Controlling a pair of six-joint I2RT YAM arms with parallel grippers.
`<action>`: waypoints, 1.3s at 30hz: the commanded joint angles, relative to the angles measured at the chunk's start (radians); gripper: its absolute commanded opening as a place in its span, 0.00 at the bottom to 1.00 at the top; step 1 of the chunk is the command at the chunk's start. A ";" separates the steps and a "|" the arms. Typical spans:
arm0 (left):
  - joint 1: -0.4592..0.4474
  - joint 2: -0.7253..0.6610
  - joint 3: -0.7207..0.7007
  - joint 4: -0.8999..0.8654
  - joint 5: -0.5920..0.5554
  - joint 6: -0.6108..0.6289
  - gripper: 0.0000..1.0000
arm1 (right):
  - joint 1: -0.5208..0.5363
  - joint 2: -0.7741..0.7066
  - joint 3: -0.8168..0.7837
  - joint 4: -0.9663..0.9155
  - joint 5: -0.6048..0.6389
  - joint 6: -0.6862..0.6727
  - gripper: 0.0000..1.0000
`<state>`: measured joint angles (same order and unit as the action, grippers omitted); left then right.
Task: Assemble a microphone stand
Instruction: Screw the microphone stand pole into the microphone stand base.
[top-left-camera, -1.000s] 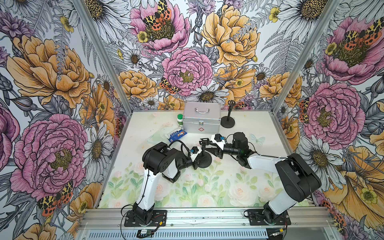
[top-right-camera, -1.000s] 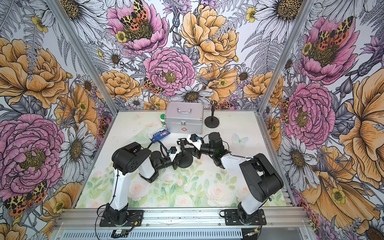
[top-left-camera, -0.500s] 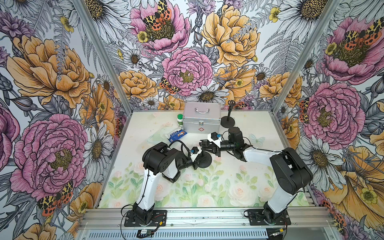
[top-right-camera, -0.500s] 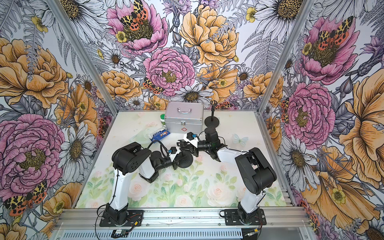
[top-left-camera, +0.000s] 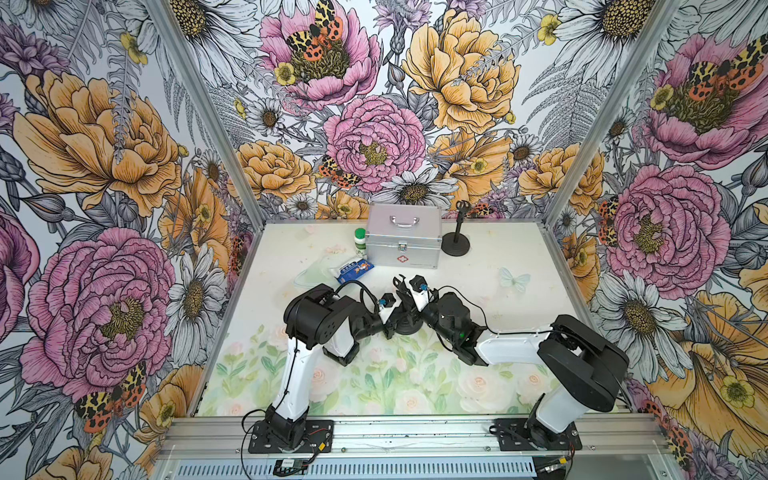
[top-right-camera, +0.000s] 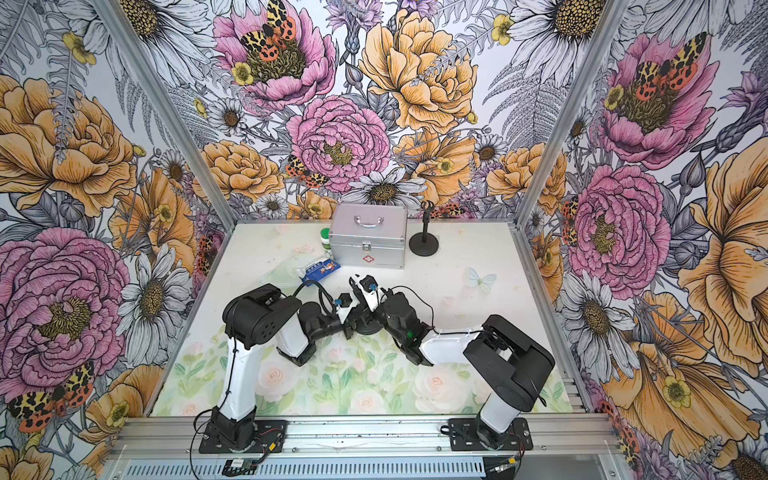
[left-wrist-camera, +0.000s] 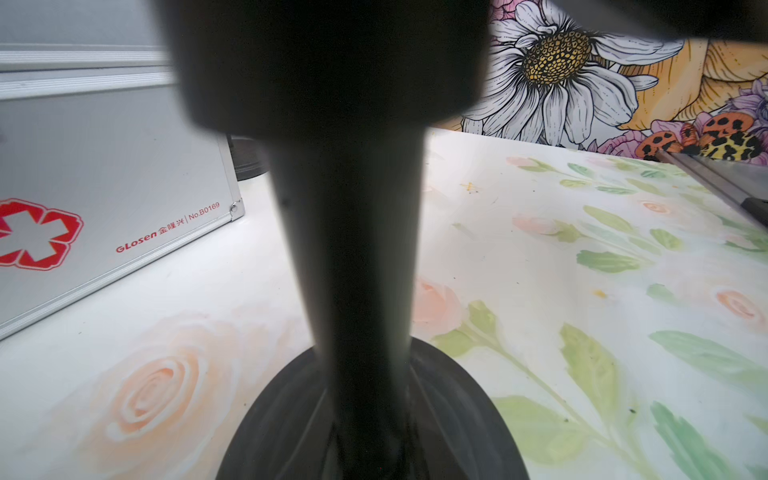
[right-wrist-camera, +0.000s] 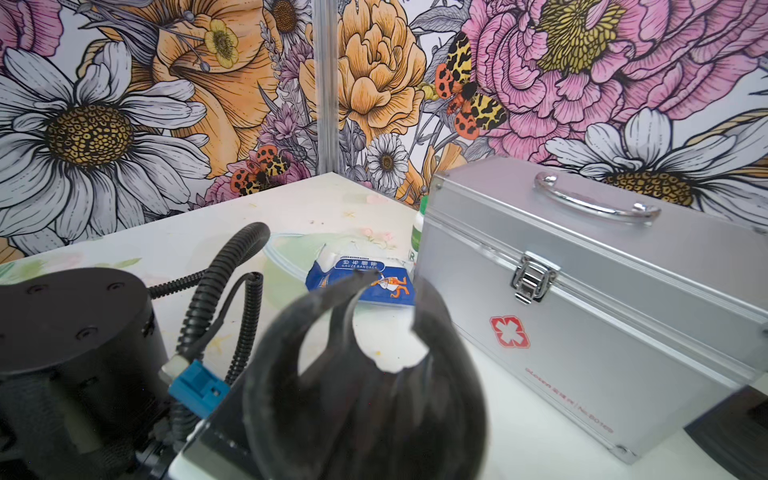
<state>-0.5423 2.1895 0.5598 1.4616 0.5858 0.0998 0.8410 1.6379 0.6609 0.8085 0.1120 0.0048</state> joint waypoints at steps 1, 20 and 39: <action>-0.015 0.026 0.008 -0.049 0.003 -0.014 0.23 | 0.037 0.015 0.008 -0.165 -0.110 -0.148 0.23; -0.024 0.012 -0.009 -0.050 0.011 0.005 0.23 | -0.380 0.047 0.292 -0.818 -1.071 -0.576 0.39; -0.028 0.025 0.000 -0.050 0.016 0.001 0.22 | -0.433 0.123 0.390 -0.821 -1.145 -0.563 0.41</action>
<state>-0.5545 2.1895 0.5640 1.4555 0.5854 0.1036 0.4217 1.7458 1.0149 -0.0185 -0.9859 -0.5442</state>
